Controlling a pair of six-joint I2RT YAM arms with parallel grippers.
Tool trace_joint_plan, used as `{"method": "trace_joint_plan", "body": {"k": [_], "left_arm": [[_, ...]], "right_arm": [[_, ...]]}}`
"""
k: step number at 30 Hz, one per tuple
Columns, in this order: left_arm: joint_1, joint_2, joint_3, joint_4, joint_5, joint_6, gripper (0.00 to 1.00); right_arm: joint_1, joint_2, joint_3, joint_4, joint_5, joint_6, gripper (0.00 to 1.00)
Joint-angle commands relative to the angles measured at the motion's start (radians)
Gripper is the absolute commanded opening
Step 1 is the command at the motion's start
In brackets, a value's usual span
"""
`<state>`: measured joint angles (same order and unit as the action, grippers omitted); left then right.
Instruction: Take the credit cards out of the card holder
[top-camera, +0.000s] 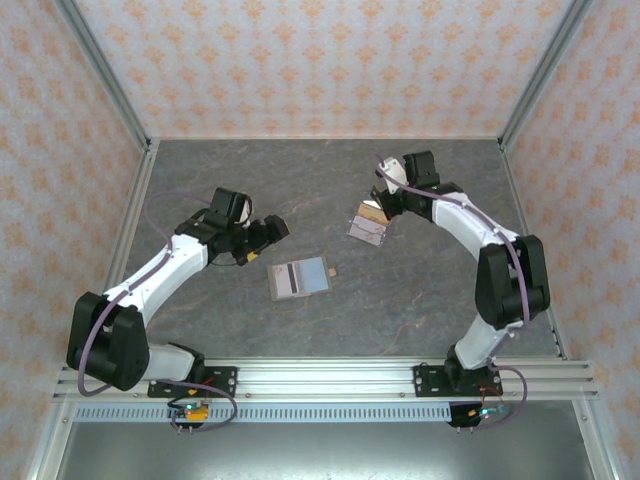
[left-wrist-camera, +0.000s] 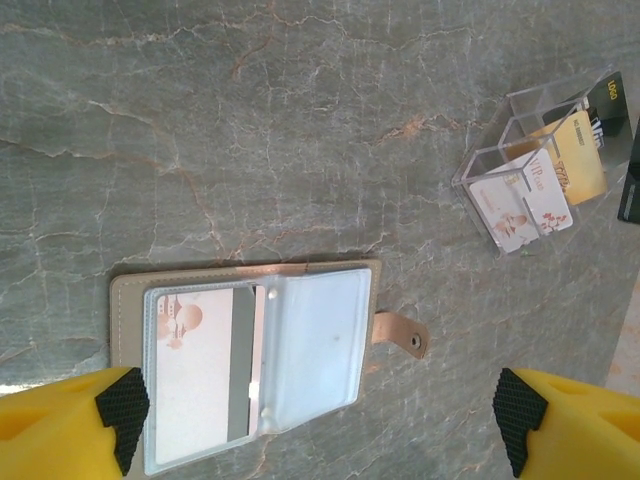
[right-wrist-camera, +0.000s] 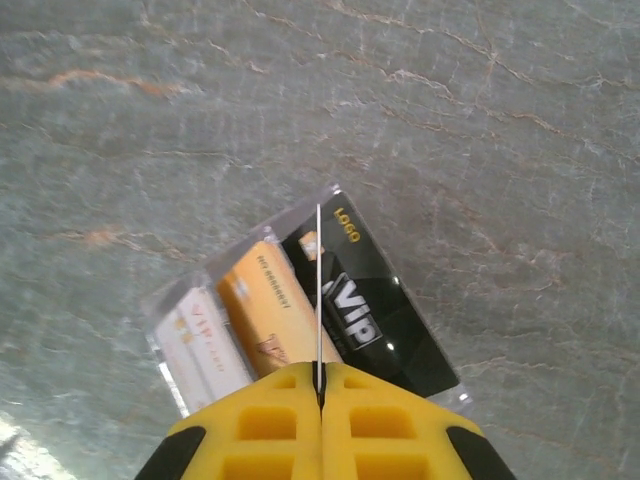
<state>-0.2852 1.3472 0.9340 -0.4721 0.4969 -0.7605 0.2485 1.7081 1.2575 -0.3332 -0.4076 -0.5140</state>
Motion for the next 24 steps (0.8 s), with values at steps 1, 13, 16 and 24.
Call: {"method": "trace_joint_plan", "body": {"k": [1,13,16,24], "left_arm": [[0.011,-0.017,0.009,-0.037,0.006,0.048,0.94],[0.011,-0.026,0.009,-0.066,0.002,0.067,0.96],[0.01,-0.029,0.01,-0.071,-0.001,0.067,0.96],[0.011,-0.02,0.008,-0.072,-0.009,0.063,0.96]], "right_arm": [[-0.019,0.052,0.102,-0.064,-0.009,-0.111,0.0],[-0.019,0.155,0.221,-0.181,-0.112,-0.273,0.0],[-0.019,0.166,0.228,-0.181,-0.093,-0.309,0.0],[-0.019,0.197,0.258,-0.206,-0.069,-0.375,0.0]]}}
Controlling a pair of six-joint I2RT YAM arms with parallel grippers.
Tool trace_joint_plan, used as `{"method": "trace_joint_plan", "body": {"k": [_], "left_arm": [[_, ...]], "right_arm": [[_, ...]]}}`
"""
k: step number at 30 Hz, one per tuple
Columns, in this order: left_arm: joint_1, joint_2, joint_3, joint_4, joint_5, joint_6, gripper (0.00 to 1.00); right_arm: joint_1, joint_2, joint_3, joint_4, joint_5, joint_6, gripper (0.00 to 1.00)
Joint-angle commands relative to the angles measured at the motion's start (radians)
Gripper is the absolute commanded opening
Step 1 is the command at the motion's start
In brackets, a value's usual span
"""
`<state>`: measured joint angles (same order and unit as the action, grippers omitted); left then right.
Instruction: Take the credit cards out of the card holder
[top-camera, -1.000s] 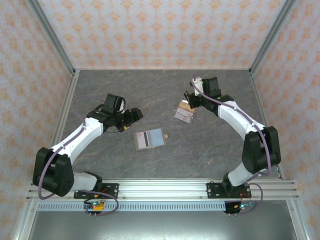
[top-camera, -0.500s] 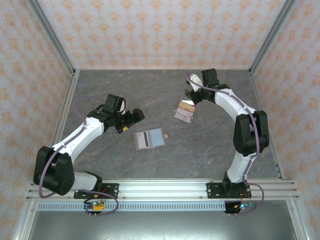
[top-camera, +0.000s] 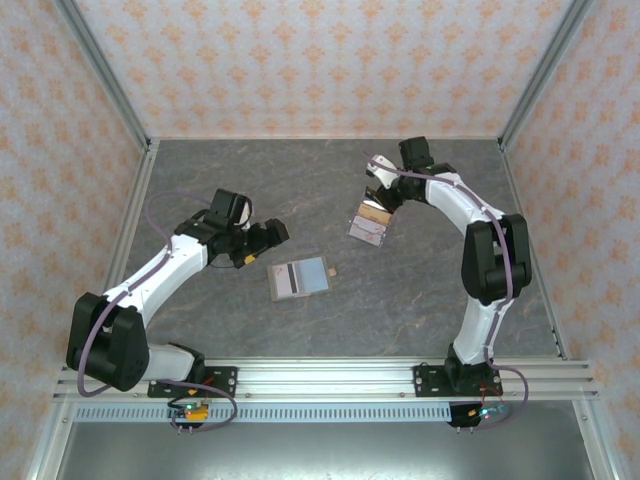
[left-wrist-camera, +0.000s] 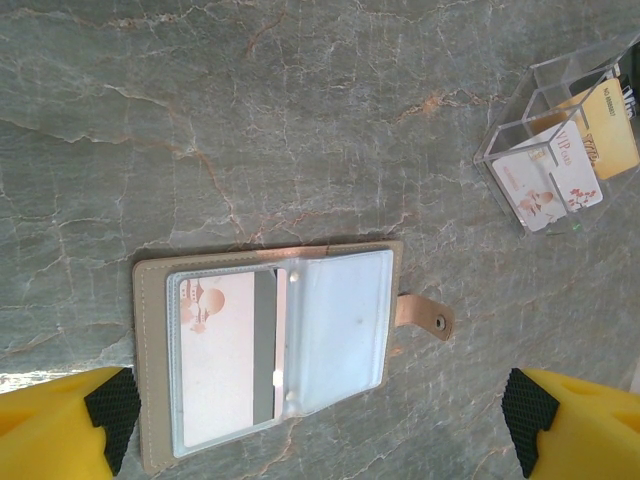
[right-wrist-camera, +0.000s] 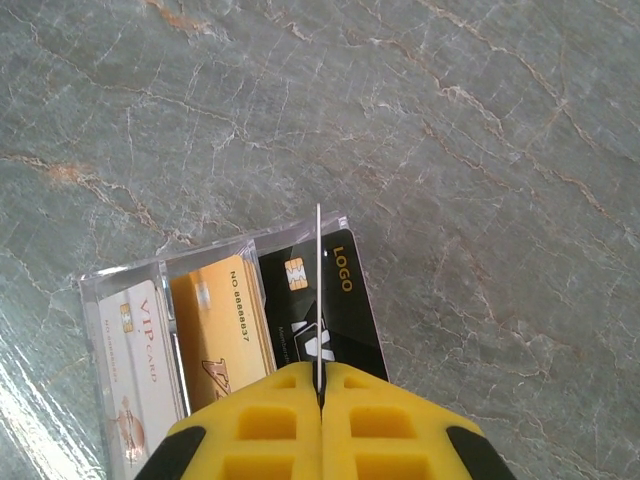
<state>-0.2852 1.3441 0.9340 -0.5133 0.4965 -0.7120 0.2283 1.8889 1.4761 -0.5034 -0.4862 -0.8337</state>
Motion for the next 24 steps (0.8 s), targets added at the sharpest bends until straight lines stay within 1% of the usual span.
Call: {"method": "trace_joint_plan", "body": {"k": [1,6,12,18,21,24], "left_arm": [[0.011,-0.017,0.009,-0.032,-0.007,0.014,0.96],[0.011,-0.007,0.013,-0.031,-0.006,0.012,0.96],[0.011,-0.002,0.016,-0.024,0.001,0.009,0.96],[0.012,0.005,0.02,-0.027,-0.004,0.014,0.96],[0.012,0.012,0.019,-0.027,-0.004,0.016,0.96],[0.012,0.017,0.022,-0.029,-0.003,0.019,0.96]], "right_arm": [[0.002,0.02,0.042,-0.037,0.019,-0.061,0.0],[0.002,0.048,0.071,-0.061,0.05,-0.085,0.01],[0.002,0.058,0.083,-0.054,0.045,-0.066,0.11],[0.002,0.062,0.073,-0.044,0.063,-0.066,0.11],[0.001,0.062,0.067,-0.04,0.073,-0.063,0.16],[0.001,0.05,0.066,-0.032,0.078,-0.044,0.24]]}}
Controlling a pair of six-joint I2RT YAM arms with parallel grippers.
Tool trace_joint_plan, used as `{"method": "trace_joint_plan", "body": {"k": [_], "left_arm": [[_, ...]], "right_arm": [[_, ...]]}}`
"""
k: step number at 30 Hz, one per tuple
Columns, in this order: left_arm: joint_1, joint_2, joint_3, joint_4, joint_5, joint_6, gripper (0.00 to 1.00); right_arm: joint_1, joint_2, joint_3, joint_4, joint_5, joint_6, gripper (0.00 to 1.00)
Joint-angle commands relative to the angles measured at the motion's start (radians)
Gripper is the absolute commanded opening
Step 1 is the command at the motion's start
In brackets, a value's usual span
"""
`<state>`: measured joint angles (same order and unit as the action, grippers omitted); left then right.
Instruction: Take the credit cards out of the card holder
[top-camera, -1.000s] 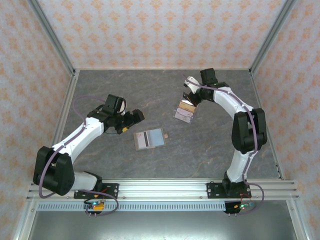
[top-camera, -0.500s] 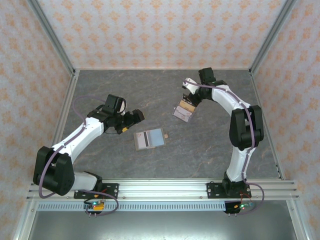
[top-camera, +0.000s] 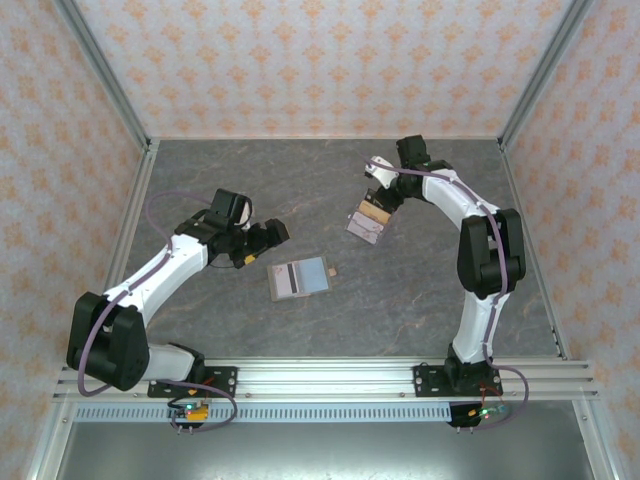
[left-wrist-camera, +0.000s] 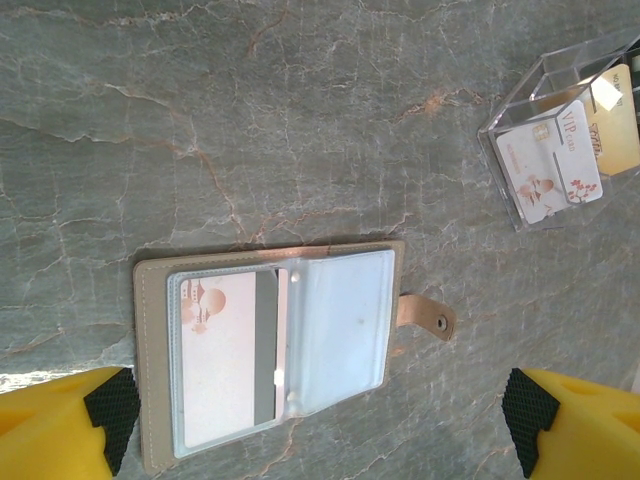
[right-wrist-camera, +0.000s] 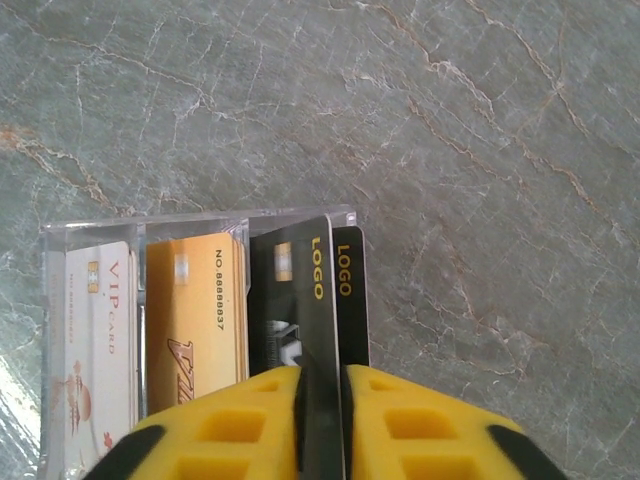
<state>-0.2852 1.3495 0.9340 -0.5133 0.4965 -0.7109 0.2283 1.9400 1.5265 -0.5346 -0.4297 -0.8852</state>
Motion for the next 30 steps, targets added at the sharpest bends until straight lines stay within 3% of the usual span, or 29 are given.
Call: {"method": "trace_joint_plan", "body": {"k": [1,6,13,16,19,22,25,30], "left_arm": [[0.012,0.012,0.024,-0.028,-0.004,0.018,0.96],[0.014,0.012,0.026,-0.035,-0.015,0.021,0.96],[0.014,0.003,0.011,-0.037,-0.042,0.018,0.96],[0.014,-0.003,0.004,-0.036,-0.046,0.016,0.96],[0.012,-0.022,-0.007,-0.036,-0.052,0.019,0.97],[0.013,-0.041,-0.018,-0.039,-0.065,0.022,0.97],[0.013,-0.049,-0.027,-0.043,-0.071,0.027,0.97],[0.014,-0.058,-0.05,-0.051,-0.089,0.024,0.98]], "right_arm": [[0.001,-0.008,0.015,0.002,0.022,0.017,0.25],[0.001,-0.063,0.02,0.007,0.006,0.118,0.3],[0.028,-0.215,-0.092,0.113,-0.107,0.449,0.35],[0.077,-0.312,-0.204,0.21,-0.078,0.608,0.37],[0.123,-0.354,-0.209,0.123,-0.042,0.754,0.38],[0.179,-0.357,-0.217,0.059,-0.043,0.892,0.38],[0.272,-0.355,-0.243,0.039,0.033,0.983,0.35],[0.4,-0.316,-0.296,0.086,0.119,1.12,0.32]]}}
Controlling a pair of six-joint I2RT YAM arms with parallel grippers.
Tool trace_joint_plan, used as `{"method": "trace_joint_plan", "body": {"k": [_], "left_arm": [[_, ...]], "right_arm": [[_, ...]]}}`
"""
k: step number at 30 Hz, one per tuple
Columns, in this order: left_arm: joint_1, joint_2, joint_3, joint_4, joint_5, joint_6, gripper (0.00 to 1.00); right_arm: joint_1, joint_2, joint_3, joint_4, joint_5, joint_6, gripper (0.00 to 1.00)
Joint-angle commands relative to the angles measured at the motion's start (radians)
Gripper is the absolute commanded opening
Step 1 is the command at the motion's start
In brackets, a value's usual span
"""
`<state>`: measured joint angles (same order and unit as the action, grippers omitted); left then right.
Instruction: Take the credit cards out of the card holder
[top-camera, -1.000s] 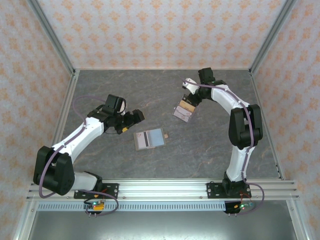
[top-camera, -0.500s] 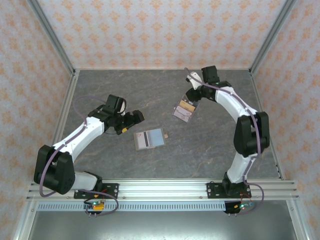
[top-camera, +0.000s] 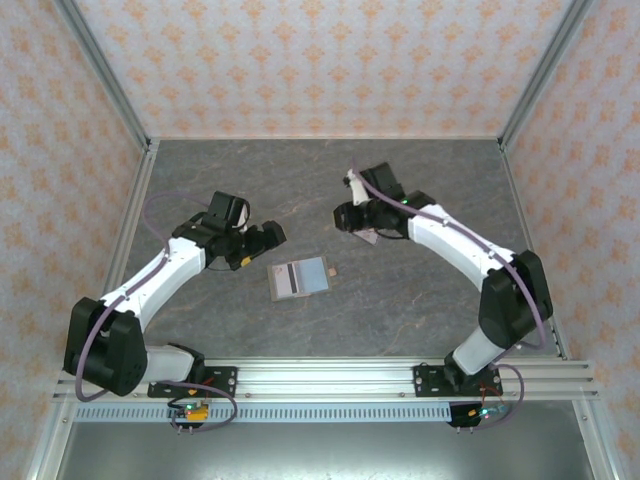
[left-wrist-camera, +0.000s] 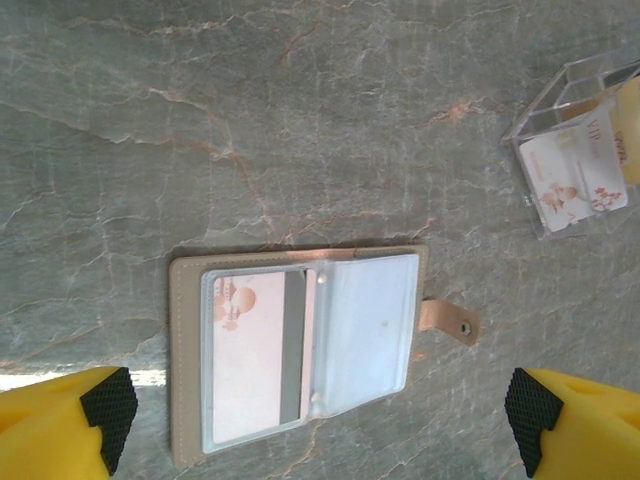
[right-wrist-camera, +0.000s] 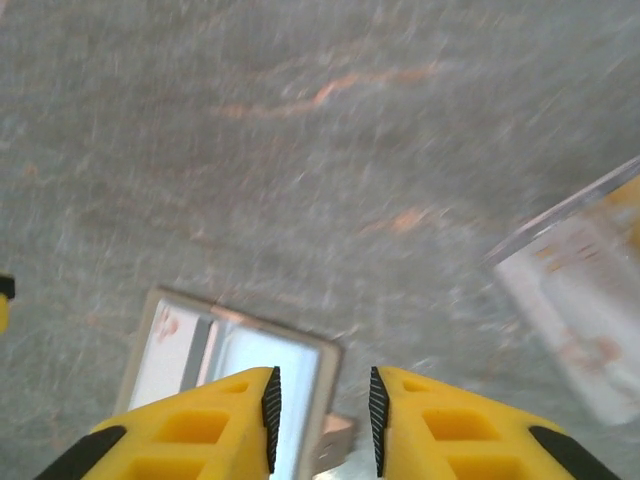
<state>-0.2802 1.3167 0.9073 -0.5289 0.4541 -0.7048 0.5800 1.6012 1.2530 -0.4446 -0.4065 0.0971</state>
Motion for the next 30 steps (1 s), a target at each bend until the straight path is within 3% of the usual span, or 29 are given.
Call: {"method": "trace_joint_plan", "body": {"k": [1,8,13,21,30], "left_arm": [[0.008,-0.029,-0.027,-0.04,-0.053,0.018,0.99],[0.009,-0.048,-0.042,-0.098,-0.131,0.025,1.0],[0.01,-0.046,-0.054,-0.124,-0.189,0.019,1.0],[0.021,-0.028,-0.067,-0.116,-0.193,-0.01,1.0],[0.019,-0.018,-0.07,-0.098,-0.164,0.004,1.0]], "right_arm": [[0.072,0.032,-0.028,0.004,0.132,0.169,0.32],[0.217,0.135,-0.014,0.029,0.199,0.283,0.38],[0.27,0.202,-0.006,0.105,0.083,0.351,0.38],[0.276,0.298,0.017,0.214,-0.079,0.448,0.37],[0.273,0.377,0.05,0.133,0.02,0.463,0.35]]}}
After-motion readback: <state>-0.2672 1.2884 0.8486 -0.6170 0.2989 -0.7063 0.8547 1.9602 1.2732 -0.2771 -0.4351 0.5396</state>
